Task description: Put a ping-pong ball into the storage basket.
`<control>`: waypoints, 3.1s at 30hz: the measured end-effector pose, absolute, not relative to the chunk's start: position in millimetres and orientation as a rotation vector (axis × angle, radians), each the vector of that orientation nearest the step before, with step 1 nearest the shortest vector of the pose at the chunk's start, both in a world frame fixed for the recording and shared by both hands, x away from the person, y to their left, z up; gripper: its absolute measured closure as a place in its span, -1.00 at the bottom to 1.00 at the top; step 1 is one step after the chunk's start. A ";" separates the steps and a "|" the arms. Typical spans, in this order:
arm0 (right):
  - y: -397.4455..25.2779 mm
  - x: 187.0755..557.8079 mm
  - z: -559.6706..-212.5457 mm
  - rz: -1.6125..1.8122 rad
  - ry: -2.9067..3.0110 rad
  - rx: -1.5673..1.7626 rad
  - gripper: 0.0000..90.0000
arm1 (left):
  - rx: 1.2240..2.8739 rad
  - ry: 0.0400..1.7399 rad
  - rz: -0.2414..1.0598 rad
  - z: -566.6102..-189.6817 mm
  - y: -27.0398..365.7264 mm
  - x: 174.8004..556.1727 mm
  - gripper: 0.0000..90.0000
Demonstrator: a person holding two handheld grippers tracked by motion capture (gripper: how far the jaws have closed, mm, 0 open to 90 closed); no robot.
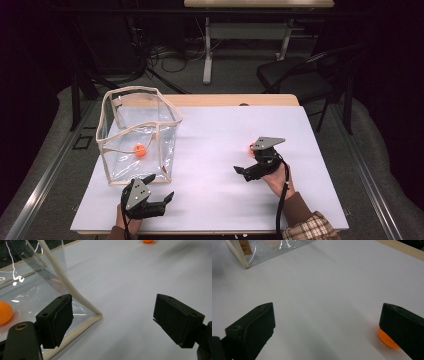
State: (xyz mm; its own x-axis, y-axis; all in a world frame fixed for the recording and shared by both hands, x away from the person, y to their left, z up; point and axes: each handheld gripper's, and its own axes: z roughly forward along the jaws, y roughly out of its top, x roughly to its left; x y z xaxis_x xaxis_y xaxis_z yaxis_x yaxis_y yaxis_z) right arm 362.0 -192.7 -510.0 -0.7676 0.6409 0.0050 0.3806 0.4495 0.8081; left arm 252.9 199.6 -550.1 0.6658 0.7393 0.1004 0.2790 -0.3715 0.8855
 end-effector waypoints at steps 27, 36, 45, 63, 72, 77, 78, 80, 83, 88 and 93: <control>-223.5 391.1 -517.6 1.188 2.330 1.024 -1.00 | 1.946 0.797 0.622 -550.3 200.1 252.4 -0.64; -226.6 401.6 -522.1 1.164 2.332 1.052 -1.00 | 1.946 0.798 0.622 -550.6 200.1 253.1 -0.64; -224.6 405.3 -522.1 1.144 2.335 1.054 -1.00 | 1.950 0.798 0.624 -550.4 200.0 252.8 -0.64; -224.8 412.6 -521.9 1.134 2.333 1.068 -1.00 | 1.949 0.797 0.624 -550.3 200.1 252.6 -0.64; -224.7 418.5 -526.6 1.110 2.338 1.091 -1.00 | 1.947 0.799 0.624 -550.4 200.2 252.7 -0.64; -225.1 422.2 -530.1 1.098 2.345 1.102 -1.00 | 1.947 0.798 0.624 -550.4 200.2 252.8 -0.64; -225.0 422.9 -530.5 1.096 2.348 1.104 -1.00 | 1.948 0.798 0.623 -550.4 200.2 252.7 -0.64; -224.7 423.9 -531.5 1.089 2.345 1.118 -1.00 | 1.948 0.798 0.624 -550.4 200.2 252.8 -0.64; -225.0 426.8 -533.3 1.075 2.353 1.128 -1.00 | 1.948 0.798 0.623 -550.4 200.3 252.7 -0.64; -224.5 429.8 -538.0 1.060 2.366 1.146 -0.98 | 1.947 0.800 0.623 -550.3 200.4 252.7 -0.64; -224.7 430.1 -539.4 1.045 2.359 1.157 -0.69 | 1.948 0.799 0.623 -550.2 200.5 252.6 -0.64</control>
